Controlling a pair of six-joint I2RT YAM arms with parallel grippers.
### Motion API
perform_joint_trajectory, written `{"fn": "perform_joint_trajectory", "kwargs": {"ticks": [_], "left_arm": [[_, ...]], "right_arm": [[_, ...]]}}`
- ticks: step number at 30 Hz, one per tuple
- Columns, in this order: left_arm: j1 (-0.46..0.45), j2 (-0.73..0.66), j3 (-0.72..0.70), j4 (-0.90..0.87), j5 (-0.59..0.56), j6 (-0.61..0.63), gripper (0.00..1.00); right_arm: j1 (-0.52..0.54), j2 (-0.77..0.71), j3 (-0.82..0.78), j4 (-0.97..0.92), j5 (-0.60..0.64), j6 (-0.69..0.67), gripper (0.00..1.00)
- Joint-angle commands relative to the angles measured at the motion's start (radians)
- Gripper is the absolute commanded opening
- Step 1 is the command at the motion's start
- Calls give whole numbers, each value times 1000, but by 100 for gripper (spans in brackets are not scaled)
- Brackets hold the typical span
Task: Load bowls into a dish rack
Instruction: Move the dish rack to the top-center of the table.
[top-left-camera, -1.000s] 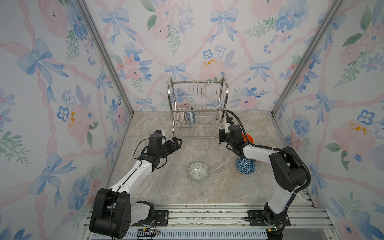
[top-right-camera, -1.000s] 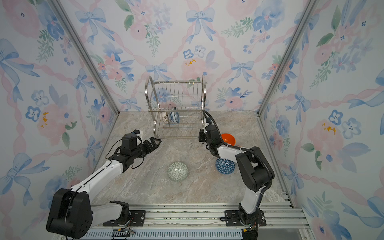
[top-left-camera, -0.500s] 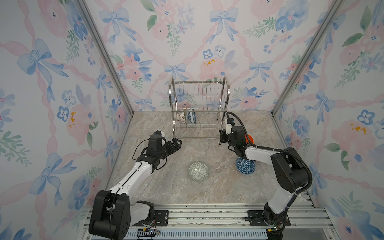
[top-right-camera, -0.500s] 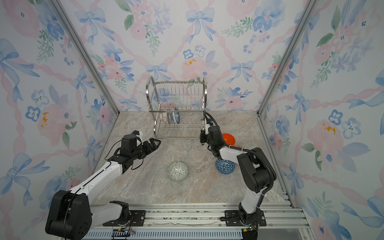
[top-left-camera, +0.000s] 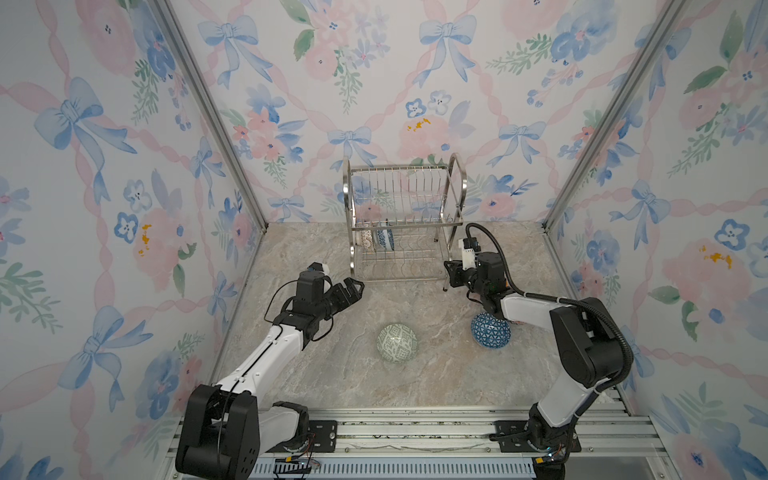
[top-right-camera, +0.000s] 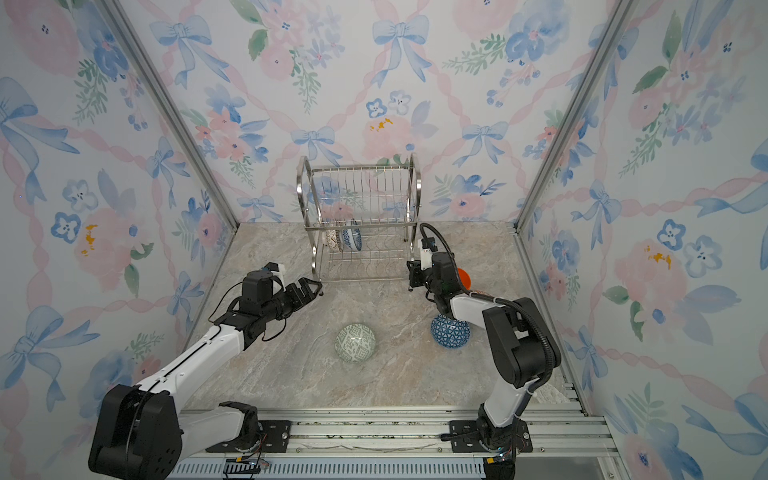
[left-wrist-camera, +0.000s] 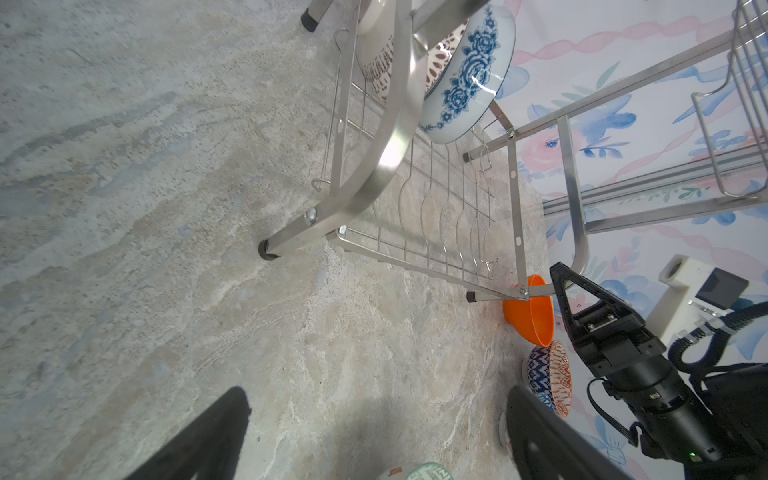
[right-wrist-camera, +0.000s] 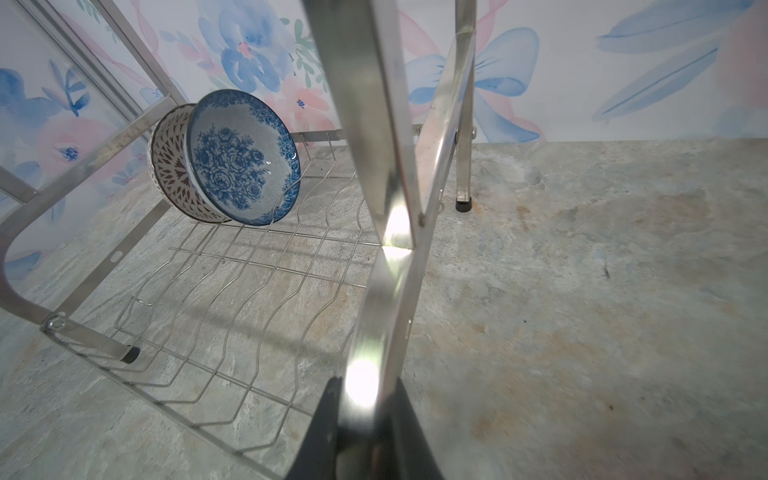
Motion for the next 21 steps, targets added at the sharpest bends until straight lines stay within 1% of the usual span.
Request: {"fn": "perform_joint_trajectory", "kwargs": {"ticks": [1, 3, 6, 7, 10, 12, 14, 16, 19, 21], "left_arm": [[-11, -2, -5, -8, -18, 7, 97], [-17, 4, -1, -9, -22, 7, 97], [-24, 13, 1, -8, -30, 7, 98], [-25, 16, 1, -9, -29, 7, 97], [-26, 12, -5, -9, -18, 8, 98], [-29, 1, -22, -14, -21, 13, 97], [-31, -6, -36, -24, -9, 15, 97], [-35, -18, -54, -35, 2, 15, 98], [-45, -45, -82, -56, 11, 18, 98], [-49, -60, -101, -81, 13, 22, 98]], "right_arm": [[-34, -31, 19, 0, -68, 78, 7], [-32, -28, 30, -16, -59, 76, 11], [-27, -44, 26, -22, -45, 84, 23], [-20, -55, 20, -26, -25, 82, 31], [10, -81, 23, -76, 32, 57, 43], [37, -84, 32, -124, 74, 35, 55], [66, -126, 28, -159, 119, 21, 66], [84, -145, 23, -184, 145, 18, 70], [125, -187, 1, -210, 201, 11, 84], [152, -213, -5, -238, 239, 4, 91]]}}
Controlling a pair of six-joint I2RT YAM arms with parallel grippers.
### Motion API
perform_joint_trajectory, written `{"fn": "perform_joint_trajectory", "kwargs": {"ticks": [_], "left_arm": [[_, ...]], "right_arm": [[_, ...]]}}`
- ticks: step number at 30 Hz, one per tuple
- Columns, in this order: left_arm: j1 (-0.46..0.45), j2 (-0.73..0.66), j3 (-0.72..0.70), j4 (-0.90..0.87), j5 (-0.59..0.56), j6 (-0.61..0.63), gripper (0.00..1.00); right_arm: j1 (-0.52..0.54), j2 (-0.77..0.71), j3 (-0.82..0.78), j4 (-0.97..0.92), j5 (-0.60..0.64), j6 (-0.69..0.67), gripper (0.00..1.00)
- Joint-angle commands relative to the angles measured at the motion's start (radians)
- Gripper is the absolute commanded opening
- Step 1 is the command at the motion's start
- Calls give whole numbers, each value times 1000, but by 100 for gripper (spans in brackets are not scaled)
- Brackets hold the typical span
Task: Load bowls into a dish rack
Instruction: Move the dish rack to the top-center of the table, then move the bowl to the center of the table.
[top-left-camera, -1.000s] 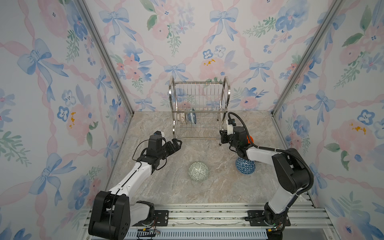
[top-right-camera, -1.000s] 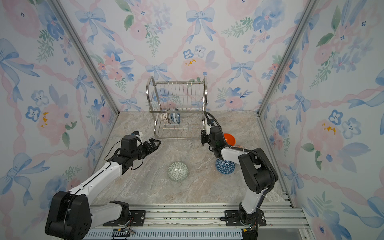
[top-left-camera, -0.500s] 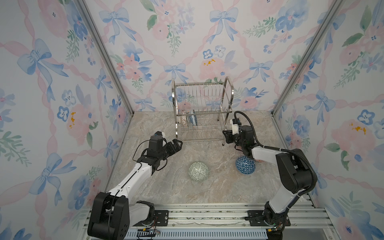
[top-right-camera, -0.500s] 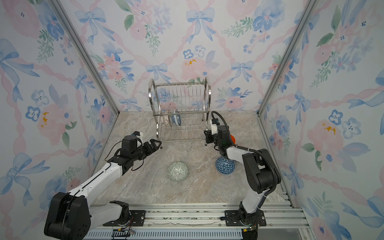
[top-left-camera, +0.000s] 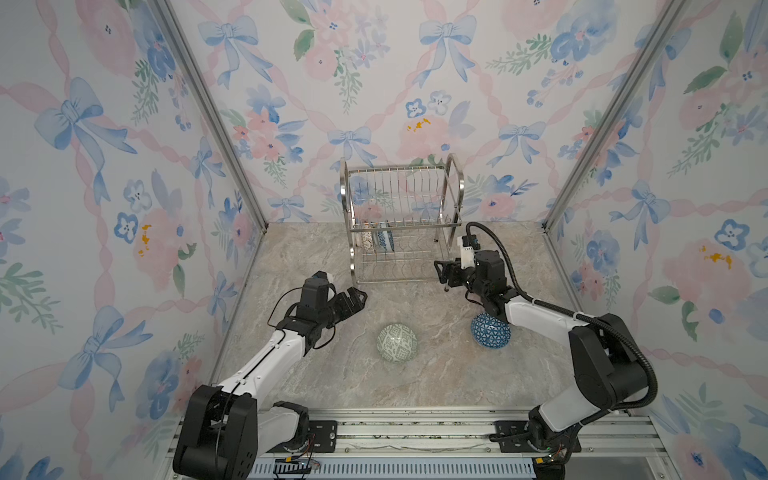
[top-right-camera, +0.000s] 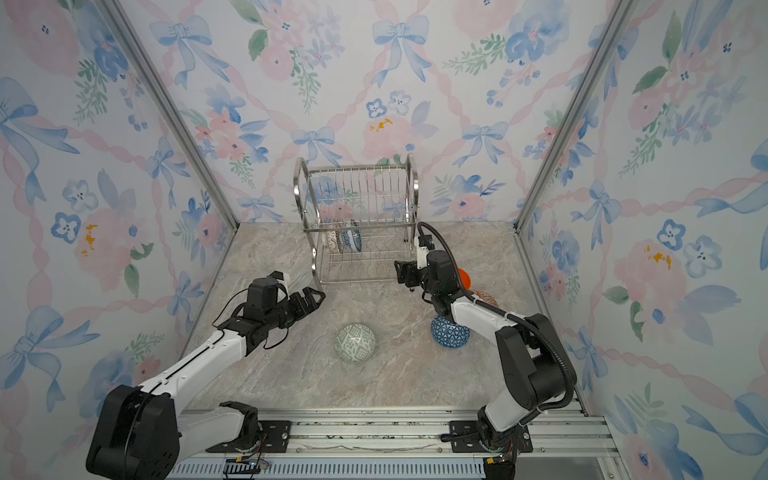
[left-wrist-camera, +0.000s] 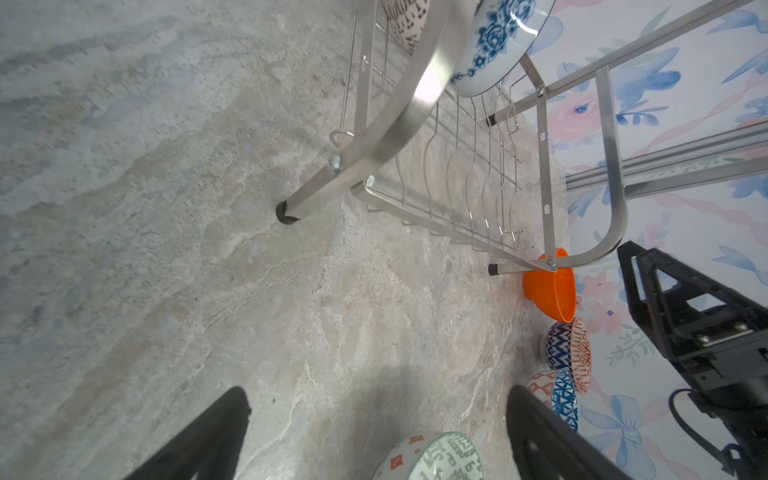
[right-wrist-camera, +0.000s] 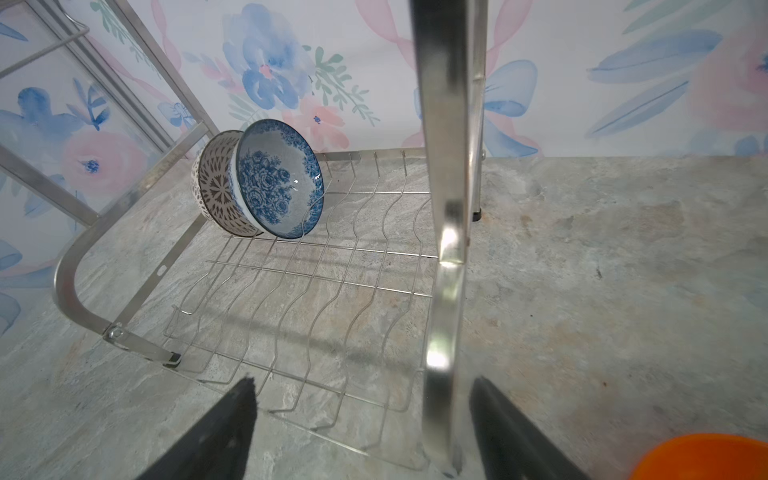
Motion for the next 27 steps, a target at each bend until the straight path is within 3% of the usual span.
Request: {"fn": "perform_joint_trajectory", "kwargs": {"ticks": [1, 10, 15, 20, 25, 27], "left_arm": [[-12, -41, -35, -59, 19, 26, 97], [-122, -109, -114, -97, -3, 7, 98], [-215, -104, -118, -140, -60, 21, 98], [-285, -84, -119, -151, -124, 28, 97], [-343, -25, -99, -173, -198, 57, 87], [-354, 8, -92, -174, -210, 69, 78]], "right_arm": [[47, -61, -10, -99, 117, -27, 96], [181, -196, -24, -315, 372, -23, 97], [193, -252, 45, -568, 506, 137, 97], [192, -316, -7, -584, 409, 125, 97], [204, -384, -94, -535, 392, 118, 97], [214, -393, -104, -542, 400, 109, 97]]}}
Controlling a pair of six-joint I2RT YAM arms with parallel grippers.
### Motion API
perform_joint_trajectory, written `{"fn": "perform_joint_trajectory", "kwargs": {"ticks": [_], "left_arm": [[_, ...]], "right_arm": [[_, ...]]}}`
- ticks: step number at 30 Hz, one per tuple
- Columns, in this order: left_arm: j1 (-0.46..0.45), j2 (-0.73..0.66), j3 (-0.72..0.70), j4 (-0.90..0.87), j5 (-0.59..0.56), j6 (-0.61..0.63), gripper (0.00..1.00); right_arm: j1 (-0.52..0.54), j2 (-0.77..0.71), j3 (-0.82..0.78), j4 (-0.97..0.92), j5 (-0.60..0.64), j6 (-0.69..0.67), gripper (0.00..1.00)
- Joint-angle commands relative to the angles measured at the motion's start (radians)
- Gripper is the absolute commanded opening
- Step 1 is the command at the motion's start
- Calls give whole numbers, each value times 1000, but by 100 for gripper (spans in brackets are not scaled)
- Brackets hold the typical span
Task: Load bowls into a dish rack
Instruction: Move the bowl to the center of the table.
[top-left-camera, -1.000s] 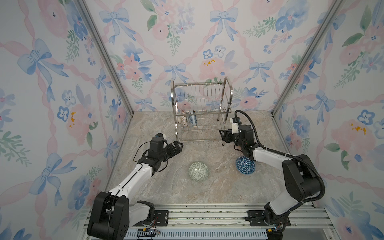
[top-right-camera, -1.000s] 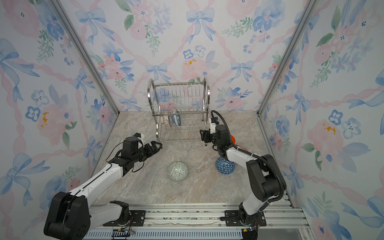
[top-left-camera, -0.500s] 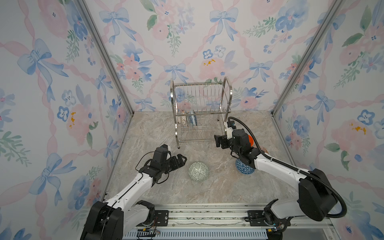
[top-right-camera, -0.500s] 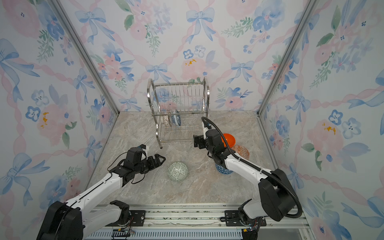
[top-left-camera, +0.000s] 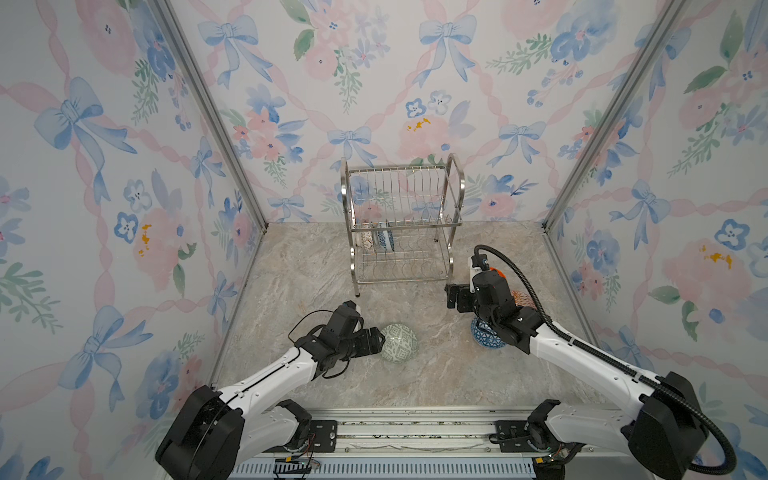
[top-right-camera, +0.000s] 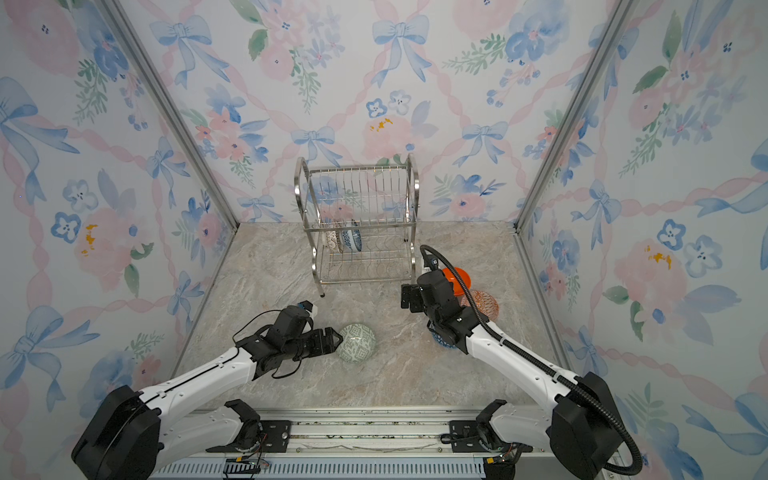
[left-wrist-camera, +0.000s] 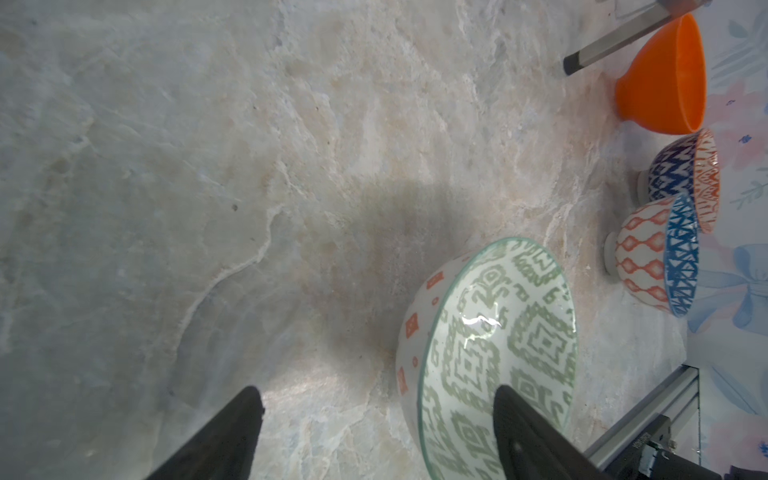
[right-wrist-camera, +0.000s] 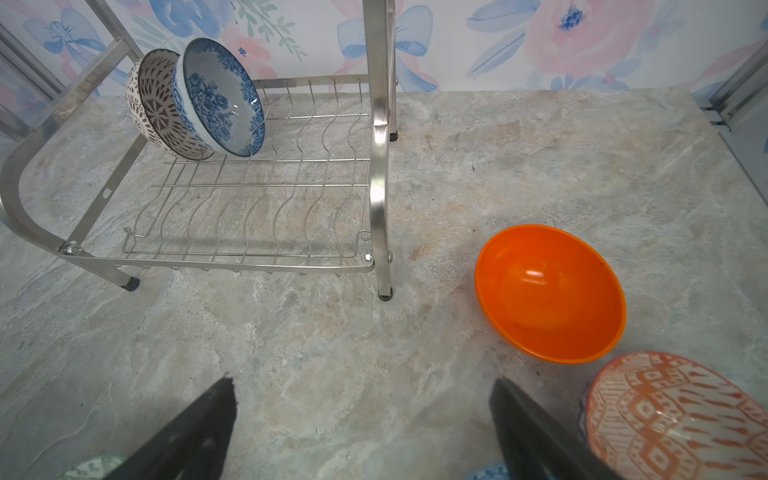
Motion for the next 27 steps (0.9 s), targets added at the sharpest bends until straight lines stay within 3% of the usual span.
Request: {"fn": "perform_joint_trajectory", "kwargs": {"ticks": [1, 9, 19, 27], "left_arm": [[-20, 52, 21, -30, -62, 42, 74], [-88, 115, 82, -34, -120, 29, 53], [-129, 209, 169, -34, -142, 15, 36], [-137, 260, 209, -37, -146, 11, 8]], "right_arm": [[24, -22, -26, -21, 6, 1, 97], [53, -24, -46, 13, 7, -12, 97], [55, -1, -52, 33, -4, -16, 97], [56, 20, -45, 62, -44, -38, 97]]}}
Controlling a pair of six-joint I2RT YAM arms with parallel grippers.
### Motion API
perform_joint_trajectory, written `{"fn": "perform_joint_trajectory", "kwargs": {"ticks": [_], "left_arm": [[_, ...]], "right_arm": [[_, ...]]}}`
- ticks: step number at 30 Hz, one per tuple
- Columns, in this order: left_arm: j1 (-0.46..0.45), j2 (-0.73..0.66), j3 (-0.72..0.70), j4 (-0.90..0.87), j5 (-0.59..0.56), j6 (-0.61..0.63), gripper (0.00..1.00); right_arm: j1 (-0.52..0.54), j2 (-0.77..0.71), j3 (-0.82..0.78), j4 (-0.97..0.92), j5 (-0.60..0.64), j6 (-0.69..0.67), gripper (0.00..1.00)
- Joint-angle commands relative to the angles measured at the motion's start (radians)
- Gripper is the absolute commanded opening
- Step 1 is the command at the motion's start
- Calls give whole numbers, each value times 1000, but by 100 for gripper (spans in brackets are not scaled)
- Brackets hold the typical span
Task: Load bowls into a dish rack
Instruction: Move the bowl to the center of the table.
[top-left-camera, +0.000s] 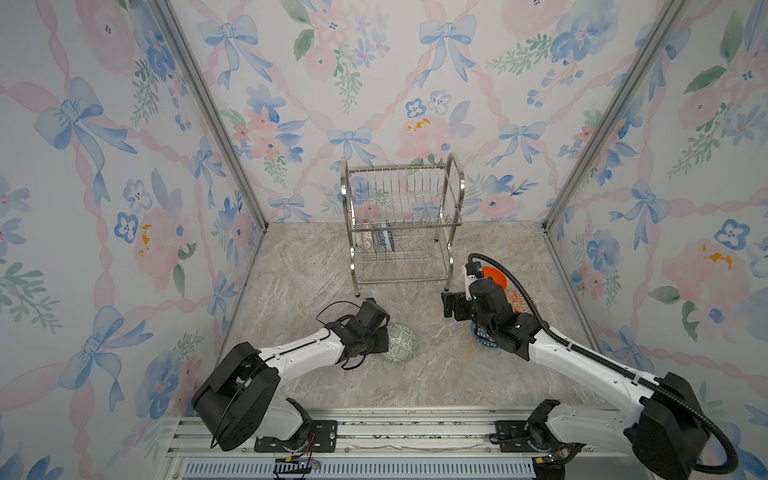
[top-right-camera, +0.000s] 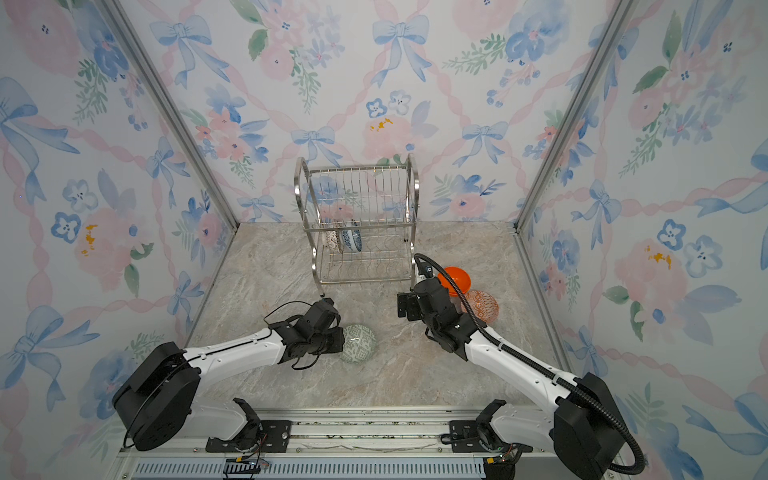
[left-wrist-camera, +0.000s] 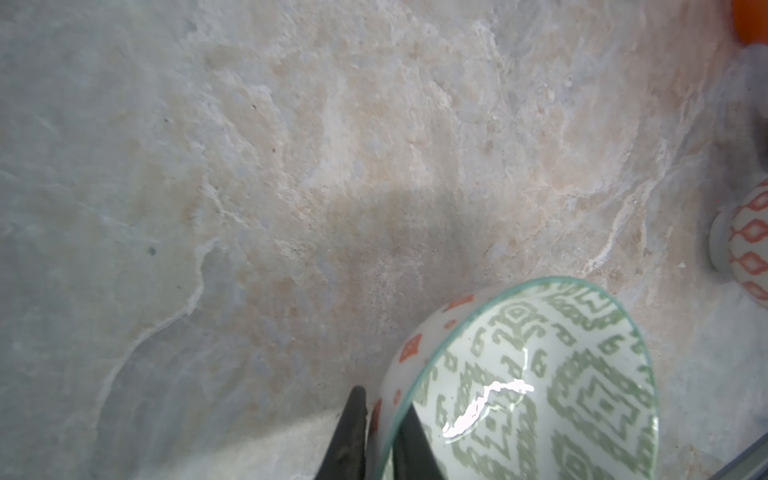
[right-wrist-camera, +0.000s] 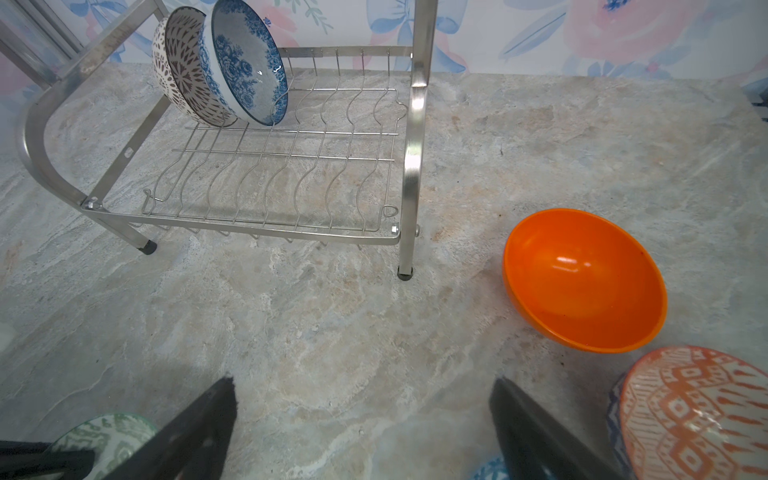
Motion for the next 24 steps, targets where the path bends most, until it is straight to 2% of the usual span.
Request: {"fn": "perform_joint_trajectory", "kwargs": {"ticks": [1, 3, 8, 18, 24], "left_arm": [[-7, 7, 43, -7, -18, -3, 4], [-7, 15, 65, -7, -27, -1, 0], [-7, 83, 178, -10, -39, 12, 0], [-7, 293, 375, -34, -43, 46, 0], [-6, 353, 419, -56, -60, 54, 0]], "right_arm": [[11, 22, -6, 31, -16, -17, 97], [11, 30, -5, 35, -19, -17, 97], [11, 50, -10, 43, -20, 2, 97], [12, 76, 40, 19, -99, 15, 97], [12, 64, 40, 11, -119, -1, 97]]}}
